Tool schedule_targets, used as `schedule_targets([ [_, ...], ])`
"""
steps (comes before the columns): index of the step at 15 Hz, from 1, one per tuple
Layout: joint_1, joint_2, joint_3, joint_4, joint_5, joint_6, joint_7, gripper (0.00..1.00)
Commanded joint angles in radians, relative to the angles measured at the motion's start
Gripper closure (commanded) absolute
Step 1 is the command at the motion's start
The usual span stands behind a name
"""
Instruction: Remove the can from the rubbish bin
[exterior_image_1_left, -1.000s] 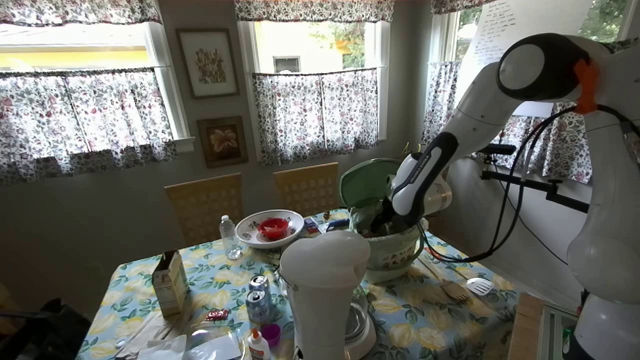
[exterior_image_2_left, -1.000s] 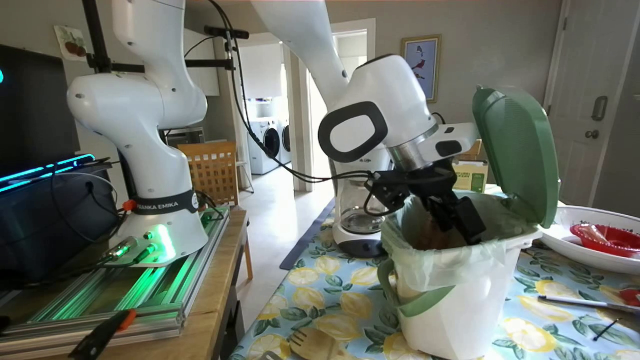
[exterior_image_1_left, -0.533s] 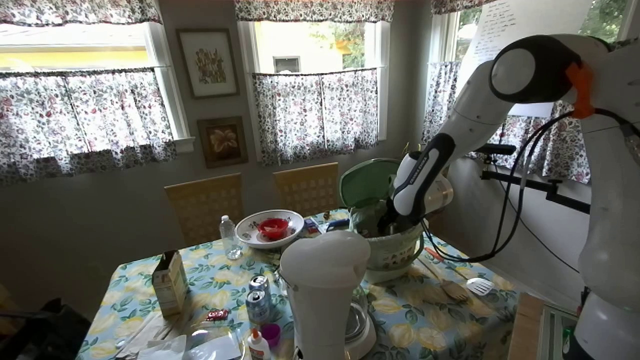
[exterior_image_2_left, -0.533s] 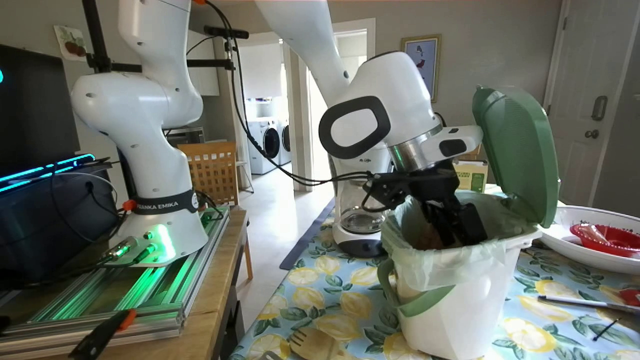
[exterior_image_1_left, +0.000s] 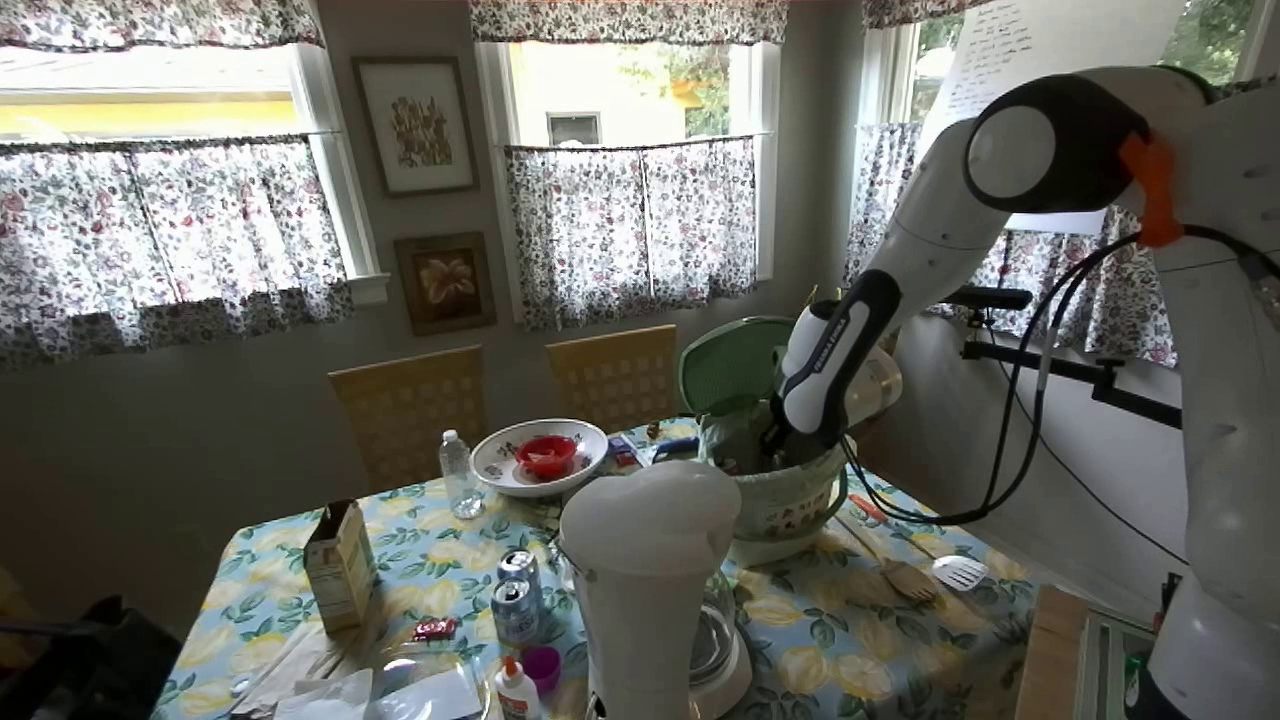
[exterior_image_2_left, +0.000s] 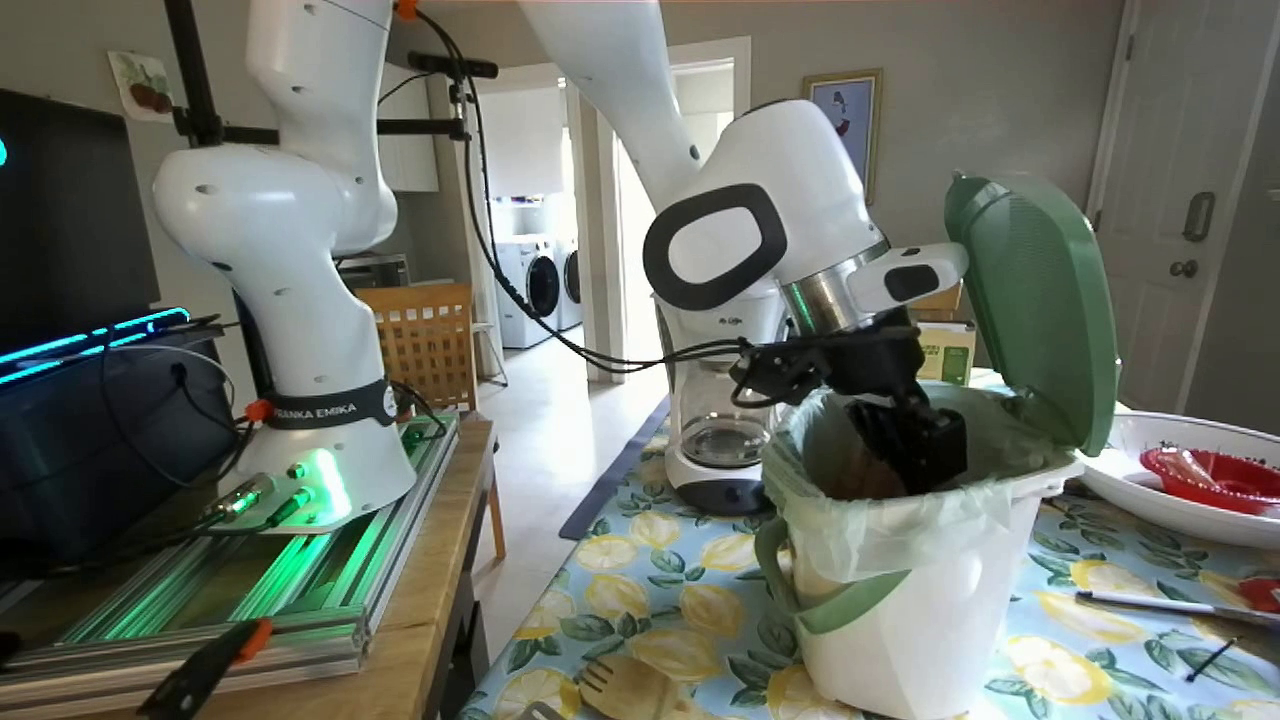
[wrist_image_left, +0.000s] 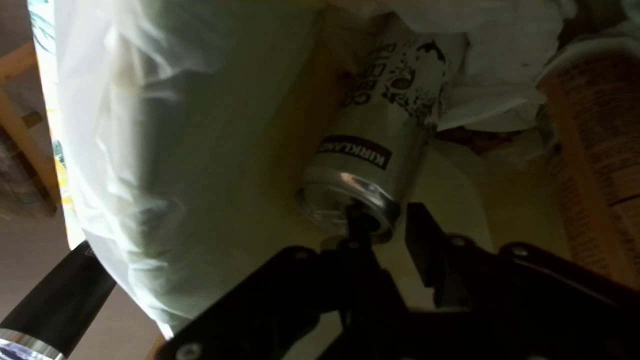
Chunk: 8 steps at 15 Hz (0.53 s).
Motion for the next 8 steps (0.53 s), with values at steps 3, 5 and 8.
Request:
schedule_targets([
  [3, 0.073, 0.005, -0.066, 0.006, -0.025, -0.037, 0.019, 1.0],
  [5, 0.093, 0.005, -0.085, 0.008, -0.029, -0.05, 0.021, 1.0],
  [8, 0.112, 0.004, -0.099, 0.007, -0.03, -0.059, 0.022, 1.0],
])
